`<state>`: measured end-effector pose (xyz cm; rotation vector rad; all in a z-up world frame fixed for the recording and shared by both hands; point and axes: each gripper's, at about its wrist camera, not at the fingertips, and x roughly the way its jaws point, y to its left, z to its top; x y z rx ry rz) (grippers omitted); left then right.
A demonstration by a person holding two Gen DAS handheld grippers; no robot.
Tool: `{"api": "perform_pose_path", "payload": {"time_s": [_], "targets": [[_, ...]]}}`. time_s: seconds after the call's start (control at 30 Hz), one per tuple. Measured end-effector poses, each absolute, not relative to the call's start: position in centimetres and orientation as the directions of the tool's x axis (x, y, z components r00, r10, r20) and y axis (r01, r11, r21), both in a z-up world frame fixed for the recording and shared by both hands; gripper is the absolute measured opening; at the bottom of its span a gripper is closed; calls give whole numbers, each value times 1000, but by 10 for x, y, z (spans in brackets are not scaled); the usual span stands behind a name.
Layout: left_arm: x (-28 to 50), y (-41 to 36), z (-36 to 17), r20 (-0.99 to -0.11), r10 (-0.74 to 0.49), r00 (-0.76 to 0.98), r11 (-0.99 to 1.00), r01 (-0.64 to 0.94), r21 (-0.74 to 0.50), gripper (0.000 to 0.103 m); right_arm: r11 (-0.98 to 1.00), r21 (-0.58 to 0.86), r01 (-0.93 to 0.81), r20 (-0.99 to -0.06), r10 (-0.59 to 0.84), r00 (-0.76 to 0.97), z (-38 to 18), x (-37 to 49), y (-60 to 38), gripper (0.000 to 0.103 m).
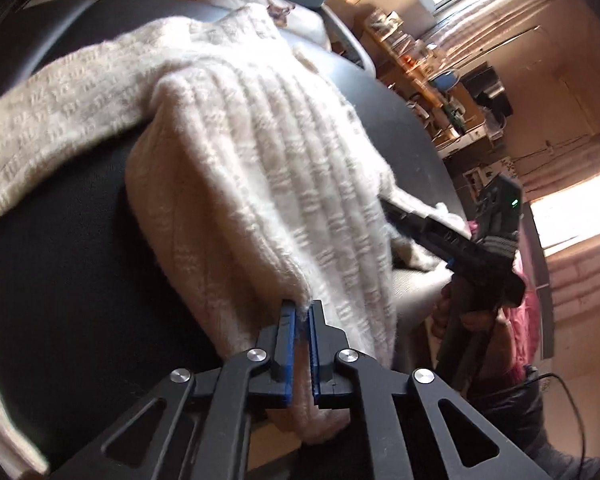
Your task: Fold clothes
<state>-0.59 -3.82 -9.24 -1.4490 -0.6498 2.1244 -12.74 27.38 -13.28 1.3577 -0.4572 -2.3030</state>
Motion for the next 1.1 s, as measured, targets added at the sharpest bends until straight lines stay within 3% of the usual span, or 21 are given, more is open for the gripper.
{"api": "perform_pose_path", "payload": {"time_s": [0.1,0.23,0.33,0.5,0.6,0.7,0.8,0.97,1.03,1.1], "targets": [[0,-71,-57,-611,654,-447,-722,-126,-680,5,-860,467,207,-749,-509,-425,-133,-128,272,29],[6,-144,-30,-566,550,-614,-735,-35,-677,5,-879,427,213,-774,-477,-415,-132,-130,265,29],[6,-192,-41,-625,419,-658,-779,92,-620,5,-897,381,224,-794,-442,-417,-130,-128,259,29],[9,-211,-85,-734,379,-564,-801,199,-565,6,-917,314,244,-819,-392,-420,-127,-126,251,29],[21,-216,-91,-704,433,-563,-760,193,-621,7,-918,308,249,-828,-387,-404,-126,-127,252,29],[42,-256,-78,-652,420,-631,-700,233,-675,17,-917,307,253,-836,-387,-388,-126,-130,253,29],[60,-292,-74,-706,291,-646,-736,320,-597,21,-918,303,255,-832,-385,-399,-127,-130,253,29],[44,-270,-76,-766,230,-600,-840,275,-468,22,-934,258,246,-833,-344,-433,-125,-124,247,31],[37,-261,-77,-787,202,-583,-875,254,-412,22,-941,228,249,-840,-320,-438,-125,-125,242,34],[31,-252,-78,-806,172,-566,-906,231,-356,22,-944,176,281,-851,-289,-438,-125,-123,231,46]]}}
